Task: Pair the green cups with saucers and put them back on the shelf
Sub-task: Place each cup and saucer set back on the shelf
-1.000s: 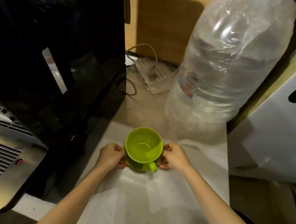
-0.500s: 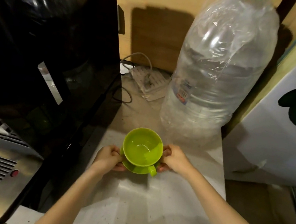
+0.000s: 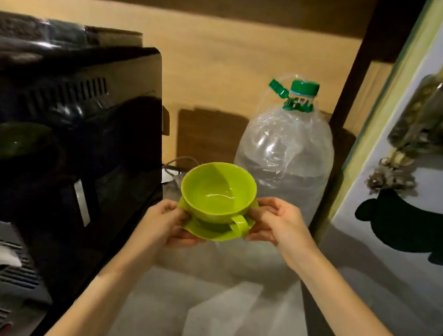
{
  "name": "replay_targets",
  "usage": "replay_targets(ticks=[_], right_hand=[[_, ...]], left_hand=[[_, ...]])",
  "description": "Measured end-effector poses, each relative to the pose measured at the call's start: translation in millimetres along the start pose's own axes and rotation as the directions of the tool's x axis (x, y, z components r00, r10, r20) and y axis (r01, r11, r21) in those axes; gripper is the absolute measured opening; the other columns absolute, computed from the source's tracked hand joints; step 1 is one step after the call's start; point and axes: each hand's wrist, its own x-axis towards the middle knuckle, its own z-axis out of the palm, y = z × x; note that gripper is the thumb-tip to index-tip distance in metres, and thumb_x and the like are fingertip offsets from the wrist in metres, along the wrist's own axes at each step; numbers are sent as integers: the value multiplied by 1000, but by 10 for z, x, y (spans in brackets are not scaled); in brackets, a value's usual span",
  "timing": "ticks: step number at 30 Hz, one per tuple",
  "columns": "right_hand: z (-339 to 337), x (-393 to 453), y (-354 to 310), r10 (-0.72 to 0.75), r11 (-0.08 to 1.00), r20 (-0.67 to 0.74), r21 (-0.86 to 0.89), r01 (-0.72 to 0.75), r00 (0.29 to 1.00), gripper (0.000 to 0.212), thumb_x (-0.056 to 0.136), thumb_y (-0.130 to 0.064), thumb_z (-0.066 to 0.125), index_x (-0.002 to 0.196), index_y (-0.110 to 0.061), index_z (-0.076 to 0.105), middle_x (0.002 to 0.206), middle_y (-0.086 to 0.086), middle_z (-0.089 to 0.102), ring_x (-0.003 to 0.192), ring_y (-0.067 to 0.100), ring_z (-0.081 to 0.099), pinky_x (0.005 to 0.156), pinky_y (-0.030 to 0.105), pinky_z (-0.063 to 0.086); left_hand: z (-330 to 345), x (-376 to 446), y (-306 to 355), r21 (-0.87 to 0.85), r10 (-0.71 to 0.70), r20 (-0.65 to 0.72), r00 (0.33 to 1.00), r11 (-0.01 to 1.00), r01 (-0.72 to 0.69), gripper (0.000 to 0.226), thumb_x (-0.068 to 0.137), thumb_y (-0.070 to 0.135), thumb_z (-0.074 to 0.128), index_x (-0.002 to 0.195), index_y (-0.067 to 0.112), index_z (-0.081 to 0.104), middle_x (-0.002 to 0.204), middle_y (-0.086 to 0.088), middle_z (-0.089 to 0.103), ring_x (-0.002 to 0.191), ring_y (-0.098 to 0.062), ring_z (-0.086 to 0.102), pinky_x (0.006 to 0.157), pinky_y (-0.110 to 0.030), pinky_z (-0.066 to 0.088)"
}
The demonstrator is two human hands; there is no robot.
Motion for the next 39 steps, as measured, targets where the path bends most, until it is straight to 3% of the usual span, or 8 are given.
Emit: replay_targets(ticks=[9, 15, 19, 28, 31, 34, 37, 39], right_hand=[[31, 33, -1243, -149, 975, -1, 165, 147, 989, 11, 85, 6, 47, 78, -2, 51, 41, 5, 63, 35, 15, 60, 34, 22, 50], [37, 98, -2084, -282, 944, -29, 171, 283, 959, 17, 84, 2, 50, 70, 0, 57, 40, 6, 64, 37, 14, 62, 35, 19, 49], [76, 152, -2614, -343, 919, -68, 183, 350, 937, 33, 90, 2, 35, 68, -5, 58, 35, 4, 61, 34, 13, 60, 32, 17, 46], [199, 148, -3547, -447, 864, -18, 251, 437, 894, 12, 86, -3, 50, 75, -2, 55, 49, 12, 65, 39, 14, 63, 35, 20, 49], [239, 205, -3775, -555, 810, -26, 211, 547, 831, 14, 86, 1, 49, 73, -3, 53, 69, 16, 62, 42, 17, 64, 38, 23, 52], [222, 294, -3957, -630, 769, 15, 154, 621, 776, 9, 87, -3, 50, 79, -4, 54, 79, 16, 63, 61, 23, 68, 49, 30, 59], [121, 453, -4062, -704, 693, 105, -116, 711, 703, 6, 85, -12, 57, 89, -9, 60, 93, 13, 67, 78, 21, 70, 62, 28, 60], [55, 565, -4089, -765, 545, 182, -330, 771, 618, 11, 80, -13, 65, 91, -13, 64, 93, 10, 69, 76, 17, 69, 60, 24, 59]], left_hand=[[263, -97, 1234, -143, 282, 41, 958, 951, -274, 13, 87, 4, 50, 87, 2, 63, 56, -11, 70, 48, -20, 68, 42, -19, 53], [462, -108, 1999, -337, 349, 15, 937, 884, -324, 13, 88, 2, 49, 81, -8, 55, 43, -15, 64, 46, -21, 68, 36, -17, 49], [577, -120, 2512, -400, 380, 39, 924, 854, -334, 19, 89, 4, 49, 78, -10, 56, 49, -19, 67, 47, -21, 68, 36, -18, 50], [792, -192, 3509, -396, 460, 54, 886, 825, -404, 15, 91, 4, 46, 82, -7, 51, 47, -21, 65, 39, -20, 65, 42, -22, 54], [864, -131, 3762, -392, 490, 48, 870, 811, -435, 17, 93, 3, 40, 82, -8, 47, 54, -24, 64, 35, -22, 62, 34, -23, 50], [932, 0, 3984, -403, 511, 22, 859, 791, -460, 20, 93, 0, 36, 78, -9, 46, 67, -26, 58, 32, -24, 60, 30, -23, 47], [985, 180, 4165, -362, 510, 2, 860, 802, -475, 20, 93, 1, 38, 78, -7, 48, 56, -27, 61, 31, -25, 60, 30, -23, 46], [1012, 304, 4251, -348, 509, -4, 861, 806, -478, 19, 93, 2, 40, 80, -7, 50, 68, -26, 58, 31, -25, 60, 30, -24, 47]])
